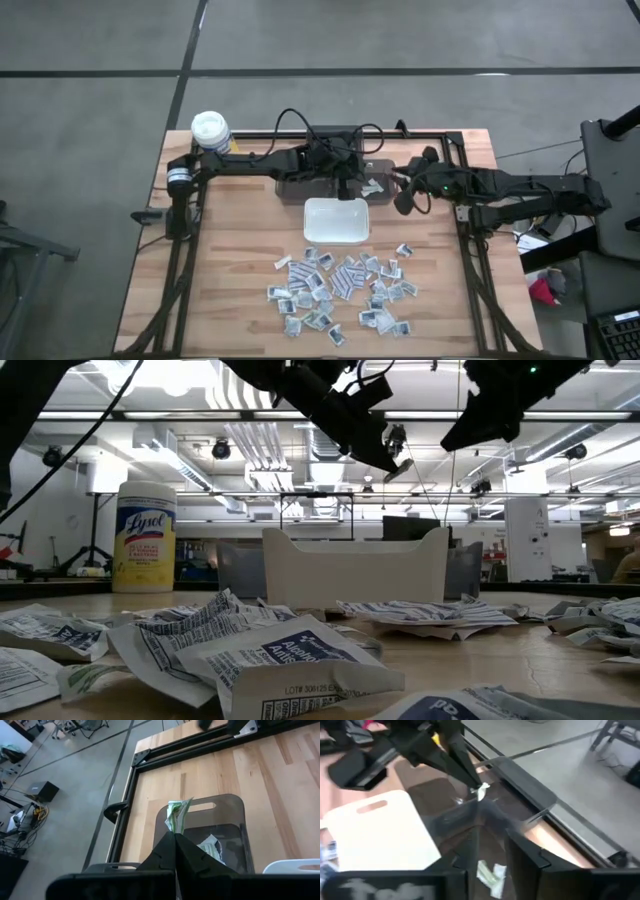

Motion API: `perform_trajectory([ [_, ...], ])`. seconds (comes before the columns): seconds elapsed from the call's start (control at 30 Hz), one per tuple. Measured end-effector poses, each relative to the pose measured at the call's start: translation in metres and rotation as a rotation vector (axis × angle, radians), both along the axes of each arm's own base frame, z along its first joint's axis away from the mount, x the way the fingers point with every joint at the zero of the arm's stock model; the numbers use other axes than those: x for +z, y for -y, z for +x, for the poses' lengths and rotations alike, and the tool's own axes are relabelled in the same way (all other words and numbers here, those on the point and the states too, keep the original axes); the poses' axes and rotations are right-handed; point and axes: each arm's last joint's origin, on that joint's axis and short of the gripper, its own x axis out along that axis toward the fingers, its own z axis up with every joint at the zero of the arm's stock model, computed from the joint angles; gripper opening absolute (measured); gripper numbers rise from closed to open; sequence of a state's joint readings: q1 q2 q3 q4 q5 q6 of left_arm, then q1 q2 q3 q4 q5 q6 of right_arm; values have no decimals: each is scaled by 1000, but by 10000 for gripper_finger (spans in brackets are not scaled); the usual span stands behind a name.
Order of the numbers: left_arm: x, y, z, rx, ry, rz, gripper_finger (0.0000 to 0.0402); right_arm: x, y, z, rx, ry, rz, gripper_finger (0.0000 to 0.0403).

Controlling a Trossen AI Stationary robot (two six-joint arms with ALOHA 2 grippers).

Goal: Pick & Place First Aid Supplies
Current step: Put the green bandage into the bottom right black bin

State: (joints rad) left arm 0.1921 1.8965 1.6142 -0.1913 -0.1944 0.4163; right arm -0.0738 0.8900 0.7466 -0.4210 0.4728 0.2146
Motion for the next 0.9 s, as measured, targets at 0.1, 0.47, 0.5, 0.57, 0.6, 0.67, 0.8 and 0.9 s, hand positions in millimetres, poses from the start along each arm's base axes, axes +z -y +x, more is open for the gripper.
perform_trajectory([
  [0.1, 0, 0, 0, 2, 3, -3, 0, 0, 5, 5, -6, -6, -23, 138],
  [0.47, 5, 8, 3, -17, 28, 1, 0, -7, 20, 27, 32, 22, 3, 199],
  [0.5, 6, 9, 3, -19, 33, 2, 0, -7, 21, 28, 35, 28, -4, 199],
  [0.57, 6, 10, 3, -21, 32, 2, 0, -8, 23, 31, 34, 32, -6, 197],
  [0.6, 6, 10, 3, -21, 32, 2, 0, -8, 24, 32, 38, 30, 1, 195],
  [0.67, 6, 10, 3, -21, 33, 2, 0, -8, 25, 34, 50, 29, 12, 192],
  [0.8, 6, 10, 3, -21, 33, 2, 0, -10, 27, 36, 54, 21, 20, 181],
  [0.9, 6, 10, 3, -22, 34, 2, 0, -9, 27, 37, 54, 30, 19, 166],
])
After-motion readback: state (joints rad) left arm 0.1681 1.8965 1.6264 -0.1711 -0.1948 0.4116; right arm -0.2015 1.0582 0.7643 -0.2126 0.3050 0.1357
